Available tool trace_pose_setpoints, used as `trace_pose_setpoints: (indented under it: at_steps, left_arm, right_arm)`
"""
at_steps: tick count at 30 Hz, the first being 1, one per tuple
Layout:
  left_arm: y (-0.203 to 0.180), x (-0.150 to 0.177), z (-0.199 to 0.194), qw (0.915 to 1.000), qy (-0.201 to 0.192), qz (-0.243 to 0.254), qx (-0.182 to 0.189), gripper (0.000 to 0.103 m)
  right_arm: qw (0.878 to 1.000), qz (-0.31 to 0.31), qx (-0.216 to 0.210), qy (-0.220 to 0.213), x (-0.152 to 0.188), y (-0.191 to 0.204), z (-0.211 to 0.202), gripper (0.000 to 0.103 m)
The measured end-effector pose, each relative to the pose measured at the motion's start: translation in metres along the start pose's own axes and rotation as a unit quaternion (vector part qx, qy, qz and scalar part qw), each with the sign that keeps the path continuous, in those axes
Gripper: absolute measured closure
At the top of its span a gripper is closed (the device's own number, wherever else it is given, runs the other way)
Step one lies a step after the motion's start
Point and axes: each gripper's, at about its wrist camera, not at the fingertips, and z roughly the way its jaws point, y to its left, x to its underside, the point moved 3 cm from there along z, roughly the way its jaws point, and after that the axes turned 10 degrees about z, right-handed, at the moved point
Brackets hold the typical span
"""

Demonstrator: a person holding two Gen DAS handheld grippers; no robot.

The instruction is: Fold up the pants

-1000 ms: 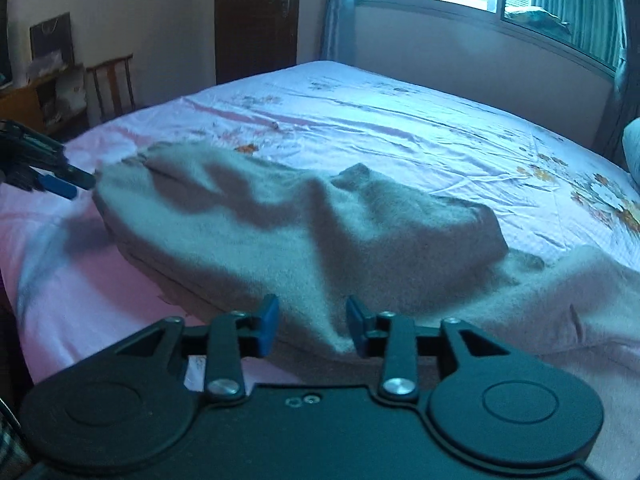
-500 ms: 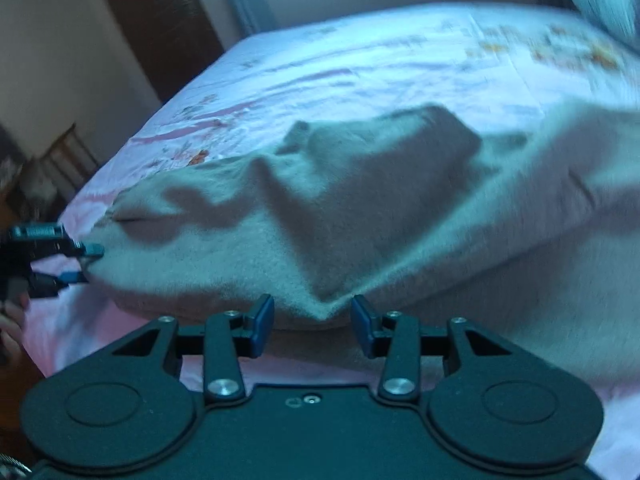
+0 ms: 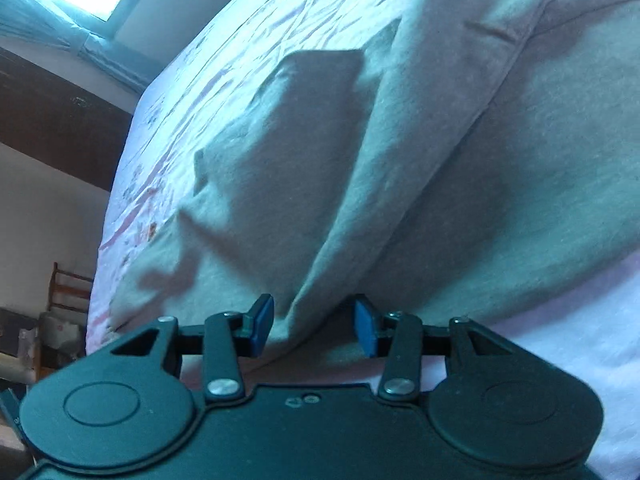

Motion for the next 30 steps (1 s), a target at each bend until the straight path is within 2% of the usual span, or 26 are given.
trace_pose_setpoints:
  at_steps: [2, 3, 4, 5, 10, 14, 18, 21, 23, 25, 30]
  left_arm:
    - [0.001, -0.002, -0.002, 0.9999, -0.004, -0.009, 0.008, 0.076]
    - [0.002, -0.003, -0.003, 0.9998, -0.004, -0.013, 0.011, 0.077]
    - [0.003, -0.004, -0.003, 0.9998, -0.003, -0.018, 0.013, 0.078]
    - [0.004, -0.004, -0.002, 0.9997, -0.003, -0.021, 0.014, 0.078]
    - [0.006, -0.008, -0.002, 0.9995, -0.017, -0.024, 0.004, 0.082]
    - [0.008, -0.023, -0.010, 0.9991, -0.039, -0.016, 0.008, 0.082]
    - [0.018, -0.026, -0.005, 0.9993, -0.031, -0.020, 0.001, 0.082]
    - [0.025, -0.010, 0.008, 0.9998, -0.006, -0.016, -0.006, 0.082]
    - [0.026, 0.000, 0.014, 0.9999, -0.004, -0.002, -0.011, 0.082]
    - [0.027, 0.004, 0.014, 0.9999, -0.005, -0.006, -0.007, 0.082]
    - [0.029, 0.001, 0.008, 0.9999, 0.000, -0.003, 0.012, 0.078]
  right_arm:
    - [1.000, -0.019, -0.001, 0.001, 0.003, 0.006, 0.005, 0.070]
    - [1.000, -0.026, 0.001, -0.001, 0.002, 0.008, 0.008, 0.080]
    - [1.000, -0.026, -0.002, 0.001, 0.004, 0.009, 0.011, 0.100]
    - [1.000, -0.025, -0.004, 0.005, 0.006, 0.010, 0.013, 0.103]
    - [0.999, -0.050, -0.016, -0.013, 0.010, 0.021, 0.006, 0.103]
    - [0.996, -0.073, -0.038, -0.032, 0.008, 0.042, -0.011, 0.103]
    - [0.995, -0.076, -0.058, -0.032, 0.010, 0.052, -0.020, 0.103]
    - [0.995, -0.088, -0.046, -0.031, 0.019, 0.051, -0.013, 0.103]
    - [0.996, -0.082, -0.033, -0.029, 0.021, 0.040, -0.006, 0.103]
    - [0.996, -0.088, -0.014, -0.025, 0.022, 0.029, 0.001, 0.103]
    - [0.994, -0.104, 0.000, -0.035, 0.026, 0.025, 0.001, 0.103]
